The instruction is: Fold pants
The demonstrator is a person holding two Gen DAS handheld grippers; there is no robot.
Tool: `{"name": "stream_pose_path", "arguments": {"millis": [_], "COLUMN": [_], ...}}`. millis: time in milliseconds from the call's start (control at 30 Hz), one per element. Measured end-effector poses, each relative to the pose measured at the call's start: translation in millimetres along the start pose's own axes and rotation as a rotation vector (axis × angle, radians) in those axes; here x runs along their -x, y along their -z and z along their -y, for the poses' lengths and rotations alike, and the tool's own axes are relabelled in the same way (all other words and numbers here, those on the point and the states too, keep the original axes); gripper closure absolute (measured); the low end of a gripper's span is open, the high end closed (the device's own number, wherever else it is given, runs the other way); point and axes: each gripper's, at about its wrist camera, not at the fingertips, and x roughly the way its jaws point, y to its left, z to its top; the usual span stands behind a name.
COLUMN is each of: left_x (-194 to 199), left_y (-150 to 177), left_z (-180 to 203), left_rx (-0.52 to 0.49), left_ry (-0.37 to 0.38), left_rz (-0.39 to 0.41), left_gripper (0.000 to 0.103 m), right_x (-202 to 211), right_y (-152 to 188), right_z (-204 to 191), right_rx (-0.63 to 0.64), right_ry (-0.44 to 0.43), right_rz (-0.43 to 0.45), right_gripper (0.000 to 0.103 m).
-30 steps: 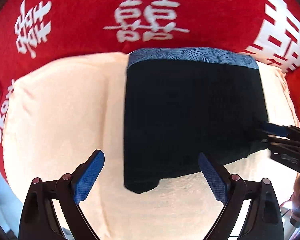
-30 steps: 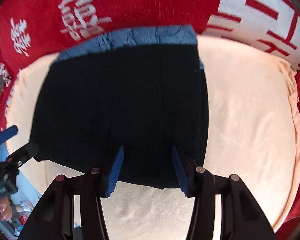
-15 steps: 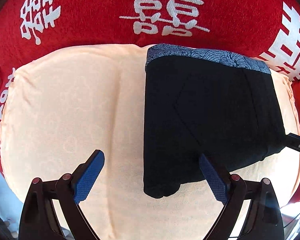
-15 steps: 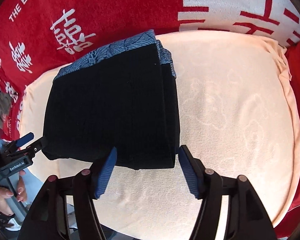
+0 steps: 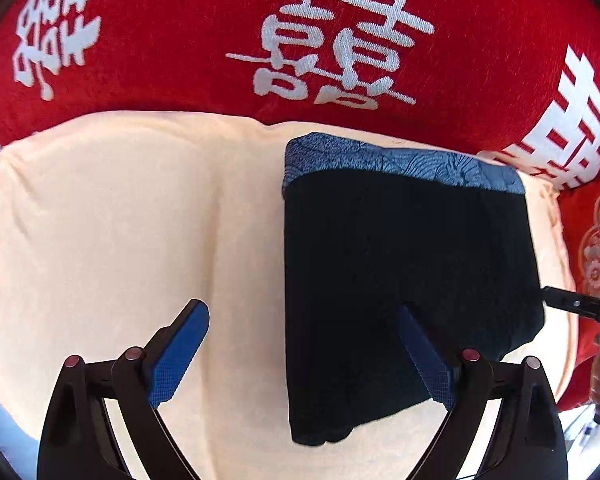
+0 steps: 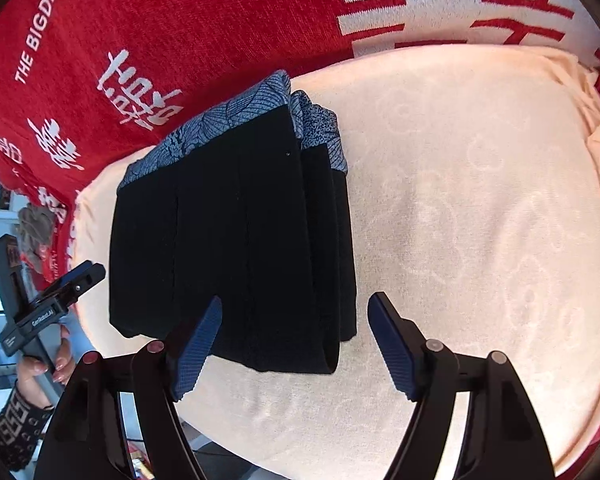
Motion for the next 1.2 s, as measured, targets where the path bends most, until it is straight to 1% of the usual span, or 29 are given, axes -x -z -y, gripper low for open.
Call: {"name": "stream_pose_path", "arguments": {"millis": [233,367,400,467,500,567,600,633,667,700,767,800,833,867,1000,1067,1133,1200], "left_x": [-34.0,-50.6,-56.7,-63.9,-68.2,-78.5,-81.4,-82.2,-80.3,-77.0,-65.7,-62.1,-53.4,-46.5,-16.1,2.7,16.5,24.8], "left_y": [-24.8,-27.8,-28.5,-29.9,-30.1,-30.8,-31.1,-31.2,-30.3,-29.6,-27.2,-27.0,-25.7,-24.9,-13.1,0.6,15.2,30.6], "left_z": [-14.9,-13.7,-11.3,-6.3,-3.0,2.8,4.2,4.6,5.4,8.0,15.4,17.0,19.8,20.4,22.1,23.6,23.4,24.4], "left_rx": [-0.019,-0.043,-0.045,-0.042,-0.039,-0.013,0.007,0.020,0.036,0.047,0.039,0.035,0.033,0.035,0.027,0.028,0.032,0.020], "left_ry": [0.161,0.209,0.231,0.253,0.264,0.290,0.299,0.302,0.313,0.311,0.285,0.274,0.266,0.267,0.247,0.238,0.224,0.205], "left_rz": [-0.051,-0.063,-0.067,-0.071,-0.072,-0.083,-0.083,-0.079,-0.067,-0.055,-0.035,-0.031,-0.022,-0.015,0.000,0.012,0.011,0.009], "left_gripper": [0.008,0.008,0.008,0.008,0.008,0.008,0.009,0.012,0.021,0.024,0.034,0.038,0.040,0.042,0.043,0.043,0.043,0.043], "right_x": [-16.6,-33.5,-37.8,-48.8,-52.7,-61.4,-63.9,-64.9,-65.4,-63.9,-59.1,-54.8,-49.6,-45.1,-25.2,-14.7,-5.4,0.2], "right_y": [-18.8,-28.5,-30.5,-36.7,-39.4,-44.1,-45.7,-46.5,-47.1,-46.6,-45.8,-44.7,-44.2,-43.9,-34.3,-23.6,-6.6,10.3], "right_z": [28.0,42.3,43.7,44.4,43.3,39.6,38.3,37.9,38.5,38.4,34.7,32.7,30.1,28.6,17.2,11.0,3.4,-1.7], "right_rx": [-0.032,-0.023,-0.020,-0.021,-0.024,-0.038,-0.045,-0.059,-0.087,-0.106,-0.102,-0.137,-0.143,-0.147,-0.153,-0.149,-0.167,-0.175], "right_ry": [-0.118,-0.212,-0.235,-0.318,-0.346,-0.370,-0.375,-0.376,-0.373,-0.357,-0.336,-0.340,-0.352,-0.366,-0.431,-0.453,-0.471,-0.473], "right_rz": [-0.045,-0.086,-0.096,-0.103,-0.102,-0.103,-0.098,-0.094,-0.097,-0.098,-0.105,-0.128,-0.122,-0.120,-0.118,-0.120,-0.133,-0.147], "right_gripper": [0.024,0.024,0.024,0.024,0.024,0.023,0.023,0.023,0.027,0.031,0.045,0.048,0.053,0.055,0.055,0.055,0.055,0.055]}}
